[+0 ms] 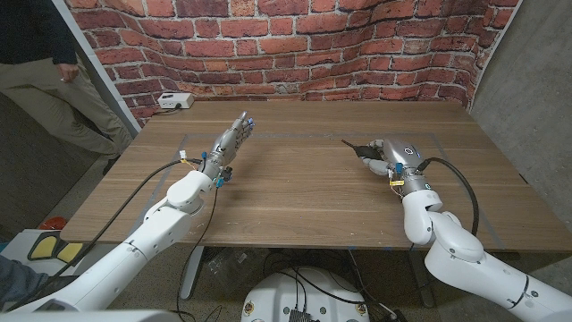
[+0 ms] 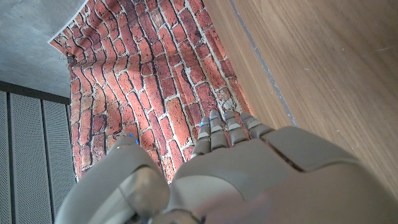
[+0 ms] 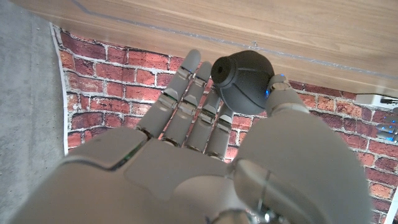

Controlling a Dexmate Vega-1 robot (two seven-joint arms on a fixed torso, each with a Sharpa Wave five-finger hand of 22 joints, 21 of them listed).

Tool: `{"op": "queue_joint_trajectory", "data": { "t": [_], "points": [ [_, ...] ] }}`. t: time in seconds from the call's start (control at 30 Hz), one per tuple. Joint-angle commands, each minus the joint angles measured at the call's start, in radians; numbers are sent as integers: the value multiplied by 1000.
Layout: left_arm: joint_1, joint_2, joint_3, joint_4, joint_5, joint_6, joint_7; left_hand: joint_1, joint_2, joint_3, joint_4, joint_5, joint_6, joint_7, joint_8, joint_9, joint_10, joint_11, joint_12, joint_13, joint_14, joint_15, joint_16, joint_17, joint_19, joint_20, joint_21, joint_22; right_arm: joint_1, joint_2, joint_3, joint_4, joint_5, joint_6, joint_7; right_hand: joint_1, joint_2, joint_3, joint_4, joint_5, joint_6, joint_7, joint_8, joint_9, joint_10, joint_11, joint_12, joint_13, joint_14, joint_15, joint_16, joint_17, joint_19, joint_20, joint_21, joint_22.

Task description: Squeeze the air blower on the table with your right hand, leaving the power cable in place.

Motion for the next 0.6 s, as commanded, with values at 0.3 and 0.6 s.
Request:
{"op": "queue_joint_trajectory", "data": {
  "t": [0.3,0.6],
  "points": [
    [7,-3,6,-8,8,4,11,9,-4,-8,-1,-1,7,-3,0,4,-1,-4,-3,5,9,-5,0,4,-5,1,0,6,83,33,-121,99,-36,-42,72,-30,-4,-14,5,10,-42,-9,-20,3,-43,-10,-9,2,-50,-58,-5,2,-31,-74,-13,-1],
    [11,1,7,-16,12,10,16,9,-4,-9,-1,-1,5,-4,0,4,-2,-4,-3,5,9,-4,-1,4,-6,2,0,6,115,34,-175,125,-79,-88,111,-46,-8,-21,5,13,-97,-2,-35,4,-99,-2,-15,3,-85,-46,-5,2,-62,-68,-25,-3]
  ]
}}
